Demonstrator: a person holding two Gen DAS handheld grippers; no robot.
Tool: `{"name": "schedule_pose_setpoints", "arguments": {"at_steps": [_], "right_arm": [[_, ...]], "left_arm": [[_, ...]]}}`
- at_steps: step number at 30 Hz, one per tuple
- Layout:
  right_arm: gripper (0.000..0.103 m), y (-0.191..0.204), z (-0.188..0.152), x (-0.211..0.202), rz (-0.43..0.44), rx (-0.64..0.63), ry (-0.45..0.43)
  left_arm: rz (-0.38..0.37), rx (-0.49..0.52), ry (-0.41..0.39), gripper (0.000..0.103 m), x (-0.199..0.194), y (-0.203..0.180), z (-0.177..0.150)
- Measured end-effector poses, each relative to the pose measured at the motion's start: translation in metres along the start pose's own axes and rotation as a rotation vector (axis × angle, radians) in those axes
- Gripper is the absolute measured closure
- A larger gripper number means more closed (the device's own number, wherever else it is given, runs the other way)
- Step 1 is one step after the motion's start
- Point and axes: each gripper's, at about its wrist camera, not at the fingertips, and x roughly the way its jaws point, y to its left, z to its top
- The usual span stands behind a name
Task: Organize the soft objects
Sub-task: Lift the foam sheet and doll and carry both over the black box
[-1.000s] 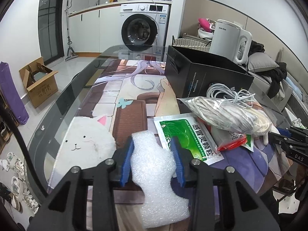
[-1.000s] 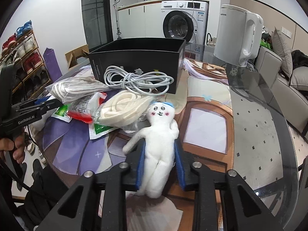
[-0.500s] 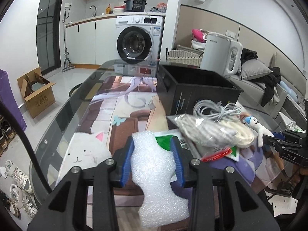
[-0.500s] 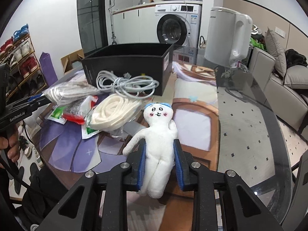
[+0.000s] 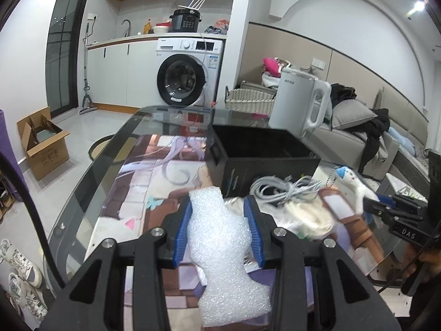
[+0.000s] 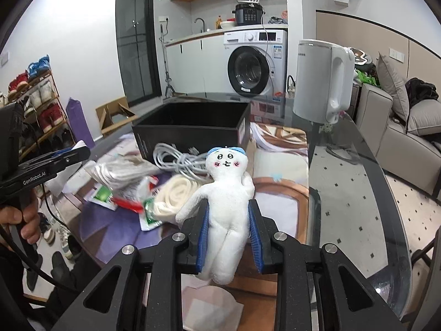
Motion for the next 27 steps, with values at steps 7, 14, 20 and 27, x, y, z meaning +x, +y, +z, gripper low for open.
{"name": "schedule_pose_setpoints", "arguments": {"at_steps": [7, 14, 20, 27], "right_arm": [[0.077, 0.005, 0.018, -0.006, 0.033, 0.013, -0.049], [0.077, 0.007, 0.037, -0.001, 0.059, 0.020, -0.078], [0.077, 0.003, 0.054, 0.008, 0.063, 0.027, -0.086], [0.077, 0.000, 0.075, 0.023, 0.075, 0.036, -0.101]], "left_arm": [[-0.046, 0.017, -0.022, 0.067, 0.006, -0.018, 0.023], [-0.071, 0.042, -0.042, 0.067, 0.018, -0.035, 0.045], [-0.094, 0.054, -0.045, 0.067, 0.037, -0.047, 0.063], [-0.097, 0.054, -0.026, 0.067, 0.064, -0.052, 0.077]]}}
